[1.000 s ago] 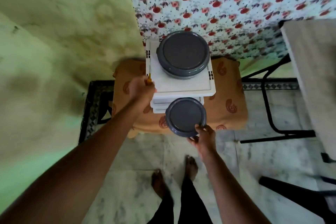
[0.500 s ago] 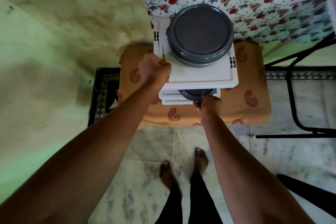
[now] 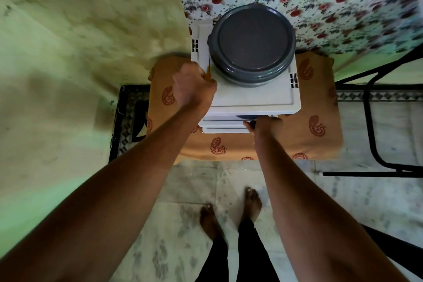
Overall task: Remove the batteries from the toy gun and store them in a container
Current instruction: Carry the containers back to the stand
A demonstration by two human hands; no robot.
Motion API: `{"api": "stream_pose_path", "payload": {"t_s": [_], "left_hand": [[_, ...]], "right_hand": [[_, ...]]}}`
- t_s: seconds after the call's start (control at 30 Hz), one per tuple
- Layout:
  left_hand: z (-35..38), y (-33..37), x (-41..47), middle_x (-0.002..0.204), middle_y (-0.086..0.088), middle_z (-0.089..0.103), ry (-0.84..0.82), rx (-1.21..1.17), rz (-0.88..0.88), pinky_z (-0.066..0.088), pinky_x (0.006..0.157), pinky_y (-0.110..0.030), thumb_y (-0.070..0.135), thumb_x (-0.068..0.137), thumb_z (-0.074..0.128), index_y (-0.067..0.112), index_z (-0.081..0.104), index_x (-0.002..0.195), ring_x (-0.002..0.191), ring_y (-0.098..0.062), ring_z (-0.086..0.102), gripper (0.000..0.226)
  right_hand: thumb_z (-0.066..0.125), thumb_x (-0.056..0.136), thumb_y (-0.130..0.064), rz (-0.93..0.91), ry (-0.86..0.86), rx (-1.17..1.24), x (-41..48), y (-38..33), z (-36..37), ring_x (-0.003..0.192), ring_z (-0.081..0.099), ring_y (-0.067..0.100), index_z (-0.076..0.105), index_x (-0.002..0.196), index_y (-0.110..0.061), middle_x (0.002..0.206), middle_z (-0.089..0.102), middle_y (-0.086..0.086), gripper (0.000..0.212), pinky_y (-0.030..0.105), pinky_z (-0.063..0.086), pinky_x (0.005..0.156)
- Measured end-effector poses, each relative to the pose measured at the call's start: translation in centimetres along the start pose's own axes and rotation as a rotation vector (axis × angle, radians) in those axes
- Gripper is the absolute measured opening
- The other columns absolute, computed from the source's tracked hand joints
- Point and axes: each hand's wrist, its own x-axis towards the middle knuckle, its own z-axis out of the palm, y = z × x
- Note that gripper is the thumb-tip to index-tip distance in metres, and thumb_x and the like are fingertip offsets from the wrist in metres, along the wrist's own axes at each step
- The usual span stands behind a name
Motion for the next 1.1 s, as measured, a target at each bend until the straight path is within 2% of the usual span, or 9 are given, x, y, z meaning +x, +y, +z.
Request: {"api": "stream_pose_path", "payload": {"t_s": [0.13,0.17,0.23,0.33,0.47,0.7,0.93,1.03,1.1], "left_hand": [[0.1,0.0,0.3,0.065,0.007,0.061,0.045,0.046,0.099,0.033,0.041,-0.007,0.011,0.081,0.078,0.013,0.074,0.078,0.056,-0.008,0.055,0.006],[0.1,0.1,0.4,0.066,0.008,0.061,0.055,0.037,0.108,0.034,0.040,-0.008,0.013,0.083,0.080,0.013,0.074,0.079,0.055,-0.006,0.054,0.007],[0.3,0.2,0.5,0.068,0.007,0.064,0.065,0.013,0.104,0.039,0.045,-0.010,0.019,0.086,0.080,0.014,0.072,0.080,0.055,-0.006,0.058,0.012],[0.8,0.2,0.9,0.077,0.002,0.070,0.067,0.019,0.094,0.056,0.055,-0.029,0.029,0.090,0.078,0.016,0.070,0.086,0.067,-0.017,0.069,0.015],[0.9,0.3,0.7,0.091,-0.004,0.072,0.064,0.066,0.118,0.063,0.068,-0.042,0.033,0.094,0.075,0.013,0.068,0.100,0.083,-0.024,0.071,0.022],[0.7,0.2,0.2,0.085,-0.004,0.072,0.072,0.056,0.105,0.059,0.065,-0.035,0.035,0.097,0.069,0.010,0.069,0.095,0.076,-0.022,0.069,0.026],[0.3,0.3,-1.1,0.076,-0.001,0.066,0.068,-0.023,0.077,0.030,0.047,-0.015,0.036,0.097,0.068,0.008,0.069,0.090,0.066,-0.018,0.063,0.029],[0.6,-0.1,-1.0,0.077,-0.005,0.068,0.049,-0.028,0.066,0.038,0.049,-0.024,0.034,0.096,0.069,0.007,0.068,0.089,0.067,-0.020,0.064,0.028],[0.6,-0.2,-1.2,0.076,-0.005,0.069,0.044,-0.021,0.075,0.036,0.047,-0.019,0.031,0.097,0.069,0.007,0.069,0.090,0.065,-0.018,0.064,0.025]], "right_hand": [[0.050,0.088,-0.020,-0.019,-0.039,0.034,-2.3,-0.5,-1.1,0.110,0.064,0.053,0.049,0.132,0.008,0.126,0.055,0.045,0.051,0.051,0.058,0.083],[0.050,0.086,-0.017,-0.076,0.019,0.037,-3.3,-0.6,-1.4,0.086,0.071,0.045,0.056,0.115,0.004,0.103,0.061,0.042,0.036,0.040,0.056,0.064],[0.051,0.091,-0.002,-0.167,0.106,-0.009,-4.2,0.2,-2.4,0.051,0.055,0.023,0.059,0.088,-0.006,0.073,0.059,0.024,0.010,0.023,0.036,0.044],[0.056,0.094,0.005,-0.192,0.078,-0.076,-4.2,1.8,-4.1,0.048,0.051,0.020,0.065,0.075,-0.007,0.067,0.063,0.019,0.023,0.022,0.034,0.046],[0.057,0.094,0.006,-0.186,0.048,-0.125,-4.1,2.5,-5.0,0.054,0.060,0.023,0.071,0.081,-0.006,0.067,0.070,0.014,0.022,0.024,0.042,0.049],[0.054,0.093,0.006,-0.188,0.003,-0.161,-3.8,2.7,-5.1,0.056,0.062,0.022,0.069,0.088,-0.003,0.074,0.070,0.018,0.019,0.024,0.042,0.048],[0.054,0.093,0.007,-0.190,-0.063,-0.228,-4.6,1.7,-4.5,0.049,0.051,0.019,0.066,0.084,-0.005,0.069,0.064,0.016,0.019,0.021,0.032,0.046],[0.066,0.095,-0.001,-0.204,-0.093,-0.237,-4.8,1.4,-4.5,0.045,0.047,0.017,0.069,0.091,0.000,0.066,0.061,0.013,0.005,0.020,0.030,0.041],[0.070,0.095,-0.007,-0.231,-0.107,-0.244,-5.2,1.2,-4.7,0.044,0.047,0.017,0.069,0.091,0.000,0.064,0.061,0.011,0.008,0.020,0.031,0.040]]}}
